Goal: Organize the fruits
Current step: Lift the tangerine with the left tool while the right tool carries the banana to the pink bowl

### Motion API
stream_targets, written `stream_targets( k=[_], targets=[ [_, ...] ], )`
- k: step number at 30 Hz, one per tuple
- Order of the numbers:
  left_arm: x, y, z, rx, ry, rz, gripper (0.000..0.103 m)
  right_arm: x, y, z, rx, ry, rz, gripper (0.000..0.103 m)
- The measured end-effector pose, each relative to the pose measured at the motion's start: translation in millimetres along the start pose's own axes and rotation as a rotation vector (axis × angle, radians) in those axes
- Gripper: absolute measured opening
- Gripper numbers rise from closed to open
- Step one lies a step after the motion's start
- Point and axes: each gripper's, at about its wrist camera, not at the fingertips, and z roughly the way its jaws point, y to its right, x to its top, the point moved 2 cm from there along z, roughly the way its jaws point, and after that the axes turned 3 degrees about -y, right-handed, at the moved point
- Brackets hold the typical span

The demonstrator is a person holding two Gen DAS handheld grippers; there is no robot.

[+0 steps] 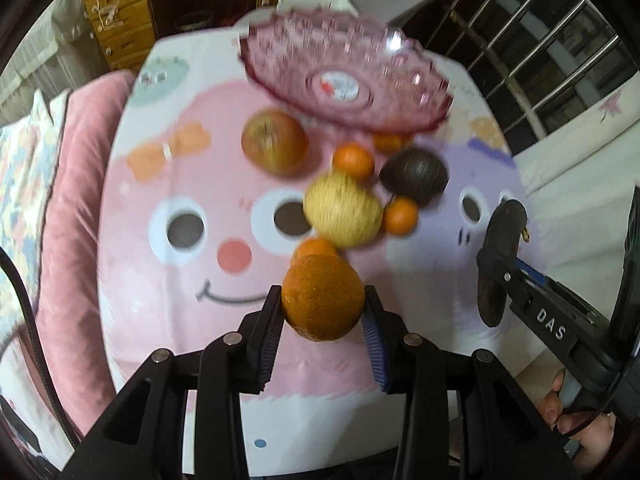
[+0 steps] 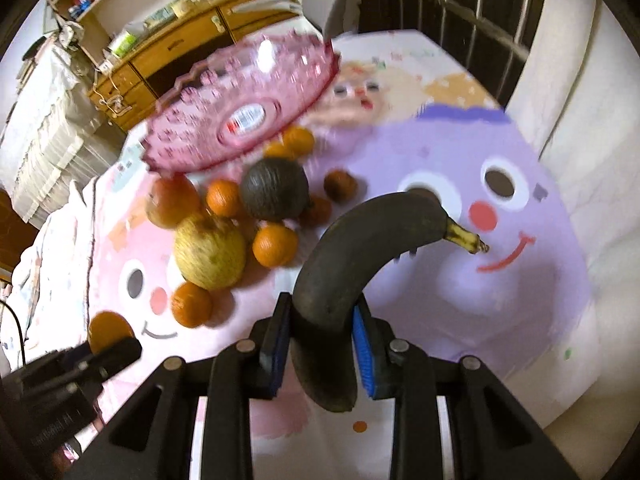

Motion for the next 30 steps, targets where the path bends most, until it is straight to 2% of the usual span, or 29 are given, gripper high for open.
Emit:
stream_targets(
  k=[9, 17, 23, 30],
  targets=[
    [56.3, 7.5, -61.4, 0.007, 0.145, 0.043, 0.037, 49.6, -21.3, -44.0, 0.047, 0.136, -0.115, 0.029],
    [119.1, 10.4, -94.4, -0.013, 0.238, 0.062, 0.037, 99.2, -49.8, -43.3, 0.101, 0.222, -0.245, 0.029],
    [161.9, 10.7, -90.4, -0.01, 0.262, 0.06, 0.037, 131.3, -72.4, -17.1, 0.157, 0.23, -0.35, 0.029],
    [210.9, 3.3, -42.9, -0.023, 0.227, 0.037, 0.037, 151.1, -96.4, 35.5, 0.214, 0.229, -0.466, 0.029]
  ],
)
